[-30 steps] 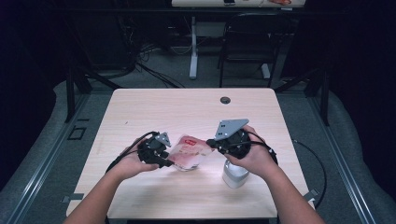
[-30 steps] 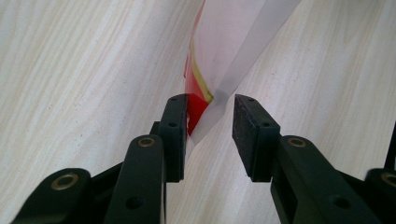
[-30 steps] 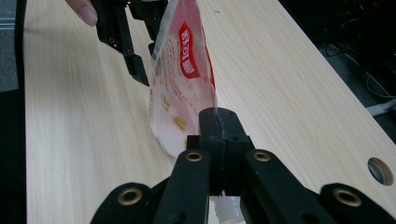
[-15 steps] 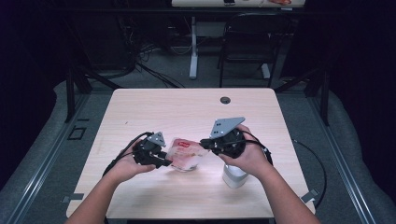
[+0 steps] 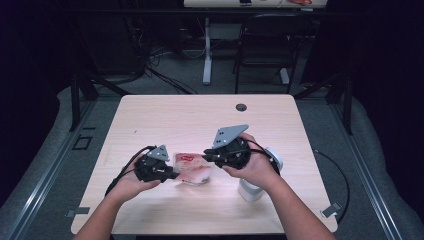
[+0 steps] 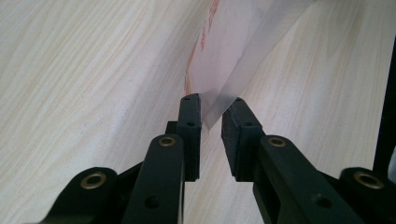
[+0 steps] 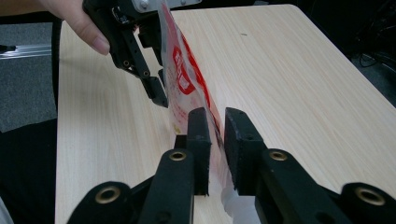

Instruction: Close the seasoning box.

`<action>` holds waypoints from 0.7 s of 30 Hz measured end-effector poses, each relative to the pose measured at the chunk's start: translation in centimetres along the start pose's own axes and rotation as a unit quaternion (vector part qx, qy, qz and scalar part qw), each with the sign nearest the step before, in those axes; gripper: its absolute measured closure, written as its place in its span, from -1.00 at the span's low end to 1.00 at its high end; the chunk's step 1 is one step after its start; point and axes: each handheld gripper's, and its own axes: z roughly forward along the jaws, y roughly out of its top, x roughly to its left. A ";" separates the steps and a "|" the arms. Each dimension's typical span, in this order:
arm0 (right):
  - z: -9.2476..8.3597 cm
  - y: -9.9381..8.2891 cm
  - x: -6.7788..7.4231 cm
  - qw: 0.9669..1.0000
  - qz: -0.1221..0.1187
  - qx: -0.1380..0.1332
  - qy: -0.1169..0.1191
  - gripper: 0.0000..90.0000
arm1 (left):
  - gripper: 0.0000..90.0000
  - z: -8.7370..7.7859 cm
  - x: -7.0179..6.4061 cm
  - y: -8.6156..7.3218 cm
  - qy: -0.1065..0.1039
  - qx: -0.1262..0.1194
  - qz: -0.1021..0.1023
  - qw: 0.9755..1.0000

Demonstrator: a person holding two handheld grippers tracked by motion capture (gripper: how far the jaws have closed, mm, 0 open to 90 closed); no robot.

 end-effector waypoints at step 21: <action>1.3 0.9 0.4 1.000 0.022 -0.001 0.012 0.49 | 0.52 0.4 -0.7 -2.4 -0.005 -0.021 -0.038 0.999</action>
